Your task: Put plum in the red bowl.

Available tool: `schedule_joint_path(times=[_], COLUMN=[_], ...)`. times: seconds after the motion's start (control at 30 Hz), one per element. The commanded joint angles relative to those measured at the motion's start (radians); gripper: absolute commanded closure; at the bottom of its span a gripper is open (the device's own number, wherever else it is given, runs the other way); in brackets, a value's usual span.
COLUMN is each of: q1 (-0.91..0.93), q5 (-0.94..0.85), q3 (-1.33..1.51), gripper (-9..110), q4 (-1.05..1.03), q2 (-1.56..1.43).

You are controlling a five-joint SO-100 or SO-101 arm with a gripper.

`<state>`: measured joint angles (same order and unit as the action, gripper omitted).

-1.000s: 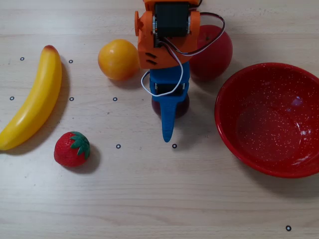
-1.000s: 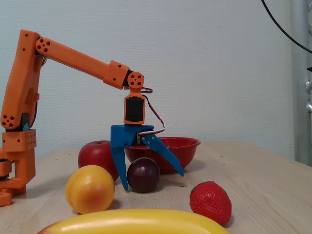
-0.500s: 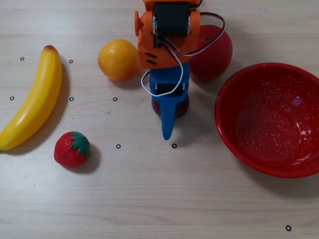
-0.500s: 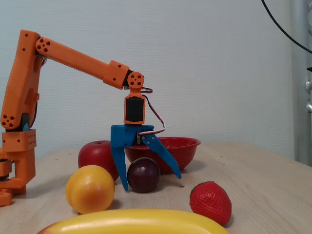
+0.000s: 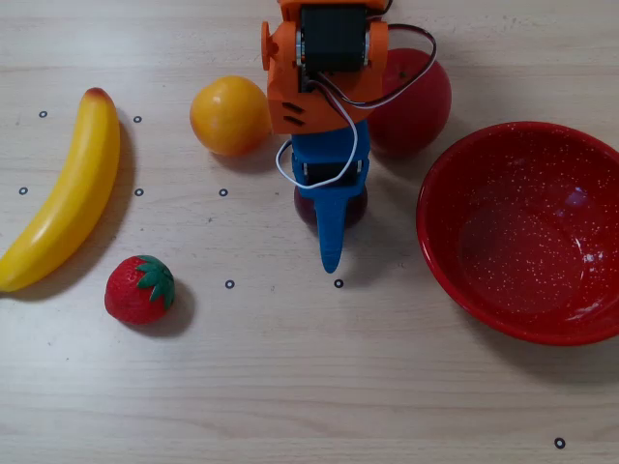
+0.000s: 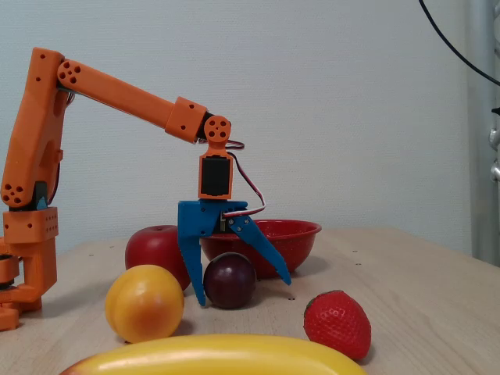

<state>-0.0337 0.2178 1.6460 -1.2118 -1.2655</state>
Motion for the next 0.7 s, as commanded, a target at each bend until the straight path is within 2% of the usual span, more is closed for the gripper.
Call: schedule_joint_path(times=[0.0, 0.33, 0.67], q1=[0.017, 0.008, -0.002], q5=[0.015, 0.018, 0.025], q3=[-0.031, -0.031, -0.025], gripper=[56, 63, 80], q4=[0.002, 0.008, 0.015], q2=[-0.055, -0.051, -0.052])
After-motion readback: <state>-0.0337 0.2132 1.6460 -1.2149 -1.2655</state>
